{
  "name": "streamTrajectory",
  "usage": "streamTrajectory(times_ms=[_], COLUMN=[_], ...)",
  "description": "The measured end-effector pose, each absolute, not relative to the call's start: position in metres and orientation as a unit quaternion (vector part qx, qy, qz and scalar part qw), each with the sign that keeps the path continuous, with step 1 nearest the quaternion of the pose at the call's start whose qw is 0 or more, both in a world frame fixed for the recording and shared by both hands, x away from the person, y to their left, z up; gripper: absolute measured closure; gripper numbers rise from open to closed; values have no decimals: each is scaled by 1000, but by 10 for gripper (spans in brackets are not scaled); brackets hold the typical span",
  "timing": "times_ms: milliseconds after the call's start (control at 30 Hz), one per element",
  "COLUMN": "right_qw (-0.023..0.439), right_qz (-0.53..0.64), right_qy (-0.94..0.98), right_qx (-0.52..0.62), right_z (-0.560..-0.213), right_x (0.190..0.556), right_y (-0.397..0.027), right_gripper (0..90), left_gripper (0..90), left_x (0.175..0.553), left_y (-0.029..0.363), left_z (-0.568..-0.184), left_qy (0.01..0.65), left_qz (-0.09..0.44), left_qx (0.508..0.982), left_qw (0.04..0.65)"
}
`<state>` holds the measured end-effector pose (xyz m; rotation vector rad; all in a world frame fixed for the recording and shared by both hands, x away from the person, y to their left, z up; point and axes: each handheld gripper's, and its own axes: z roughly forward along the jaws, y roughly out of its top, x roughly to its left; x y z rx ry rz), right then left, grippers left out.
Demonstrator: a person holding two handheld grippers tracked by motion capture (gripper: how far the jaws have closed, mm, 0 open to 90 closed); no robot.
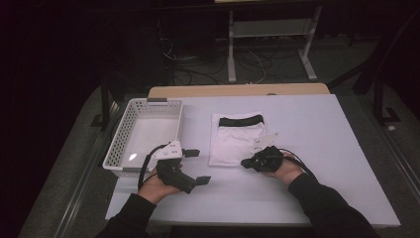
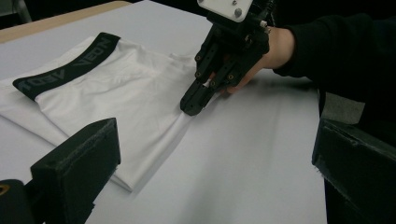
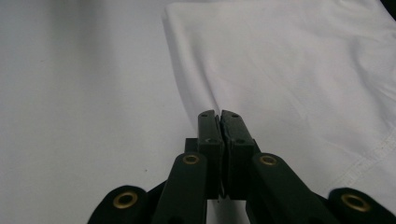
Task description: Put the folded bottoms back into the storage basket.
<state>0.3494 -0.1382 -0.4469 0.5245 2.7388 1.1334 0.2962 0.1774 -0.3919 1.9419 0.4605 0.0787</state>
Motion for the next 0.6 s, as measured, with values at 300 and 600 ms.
streamTrajectory(times_ms=[300, 600], right_qw=[52, 43], right_qz=[388, 387], right_qy=[903, 905], right_qx=[177, 172], right_z=[-442, -439], right_x=[348, 342], right_y=[-141, -140], right_gripper=[871, 871], left_gripper=[3, 3], left_x=[297, 296], left_y=[177, 178], left_z=[-392, -391], left_qy=[195, 196], left_qz=[33, 33], left_qx=[817, 814], left_qw=[542, 546])
